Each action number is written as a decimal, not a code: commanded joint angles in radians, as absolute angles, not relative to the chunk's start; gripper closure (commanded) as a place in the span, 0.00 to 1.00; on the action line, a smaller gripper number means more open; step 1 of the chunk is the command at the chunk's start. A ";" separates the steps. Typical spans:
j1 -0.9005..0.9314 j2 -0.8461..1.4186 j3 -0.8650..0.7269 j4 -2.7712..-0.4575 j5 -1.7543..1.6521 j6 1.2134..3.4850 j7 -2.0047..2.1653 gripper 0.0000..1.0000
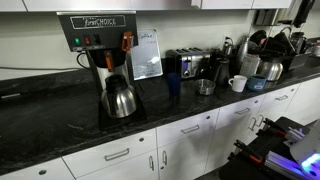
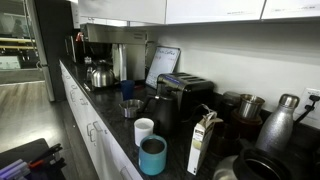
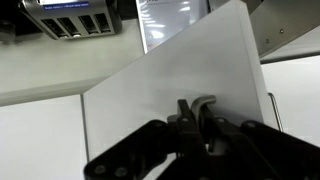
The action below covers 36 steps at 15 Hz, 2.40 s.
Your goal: Close the cupboard
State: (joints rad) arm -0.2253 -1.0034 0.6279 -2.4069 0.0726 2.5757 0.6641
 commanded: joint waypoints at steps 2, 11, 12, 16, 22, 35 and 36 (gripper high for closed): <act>-0.276 -0.876 0.695 -2.324 0.041 2.690 0.729 0.96; -0.419 -0.800 0.824 -2.210 -0.054 2.672 0.859 0.96; -0.438 -0.794 0.841 -2.196 -0.066 2.669 0.875 0.96; -0.515 -0.762 0.906 -2.127 -0.112 2.639 0.930 0.96; -0.514 -0.855 0.901 -2.139 -0.149 2.502 0.977 0.85; -0.531 -0.830 0.906 -2.123 -0.162 2.504 0.989 0.96; -0.537 -0.822 0.908 -2.121 -0.167 2.518 0.986 0.96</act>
State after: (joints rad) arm -0.5259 -0.8764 0.9058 -2.1376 -0.1286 2.4820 0.9699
